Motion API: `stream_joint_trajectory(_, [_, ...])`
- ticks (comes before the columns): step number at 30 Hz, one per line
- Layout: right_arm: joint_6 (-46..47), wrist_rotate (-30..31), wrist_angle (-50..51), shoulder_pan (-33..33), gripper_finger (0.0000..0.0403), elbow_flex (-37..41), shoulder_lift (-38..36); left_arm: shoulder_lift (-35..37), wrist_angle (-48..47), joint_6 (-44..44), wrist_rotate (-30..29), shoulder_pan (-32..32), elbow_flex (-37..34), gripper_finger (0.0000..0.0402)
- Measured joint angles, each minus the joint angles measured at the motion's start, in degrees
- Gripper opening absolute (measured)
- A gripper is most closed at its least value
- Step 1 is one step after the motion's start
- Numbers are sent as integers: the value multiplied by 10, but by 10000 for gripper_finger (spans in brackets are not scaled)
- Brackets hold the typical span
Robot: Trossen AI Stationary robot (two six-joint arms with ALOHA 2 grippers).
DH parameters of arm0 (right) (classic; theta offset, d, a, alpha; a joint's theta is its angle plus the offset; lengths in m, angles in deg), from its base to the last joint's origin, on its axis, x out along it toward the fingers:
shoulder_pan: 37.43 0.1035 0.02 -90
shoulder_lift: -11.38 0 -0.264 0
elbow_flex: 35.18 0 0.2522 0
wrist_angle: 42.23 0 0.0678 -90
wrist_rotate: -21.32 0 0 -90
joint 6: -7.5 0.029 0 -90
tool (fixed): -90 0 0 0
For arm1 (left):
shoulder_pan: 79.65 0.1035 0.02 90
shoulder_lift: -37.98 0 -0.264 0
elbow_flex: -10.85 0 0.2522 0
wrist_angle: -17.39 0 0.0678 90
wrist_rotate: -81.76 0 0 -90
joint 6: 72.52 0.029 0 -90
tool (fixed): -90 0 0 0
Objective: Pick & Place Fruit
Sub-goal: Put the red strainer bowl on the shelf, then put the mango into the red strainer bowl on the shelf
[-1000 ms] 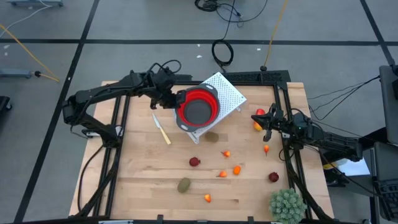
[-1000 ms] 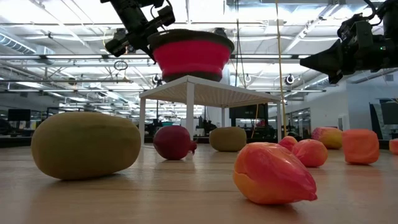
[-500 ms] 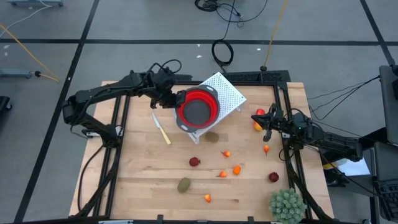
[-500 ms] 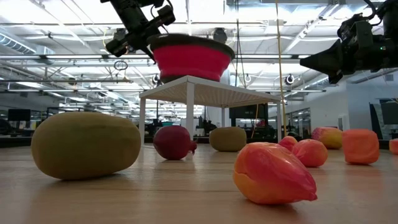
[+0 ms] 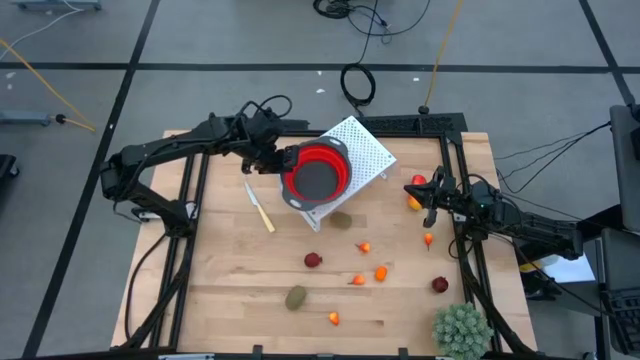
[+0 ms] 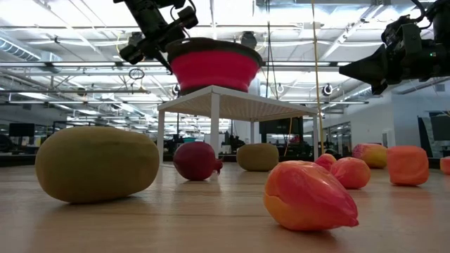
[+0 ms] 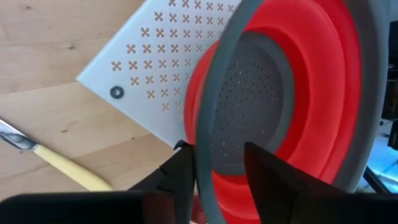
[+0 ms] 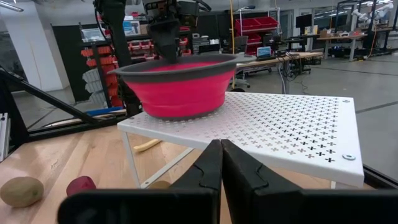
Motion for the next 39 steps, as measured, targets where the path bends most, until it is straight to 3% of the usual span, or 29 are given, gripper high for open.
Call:
stream_joint_trajectory(12, [0,0,0,0,0,0,0,0,-20,14,-5,2,0,212])
stream_joint_trajectory(24, [0,0,0,0,0,0,0,28,-13,12,8,24,0,214])
stream_joint_trajectory(33, [0,0,1,0,0,0,0,109,-20,-25,-48,27,0,214])
stream_joint_trajectory(39, [0,0,2,0,0,0,0,154,-39,-32,-97,-10,0,214])
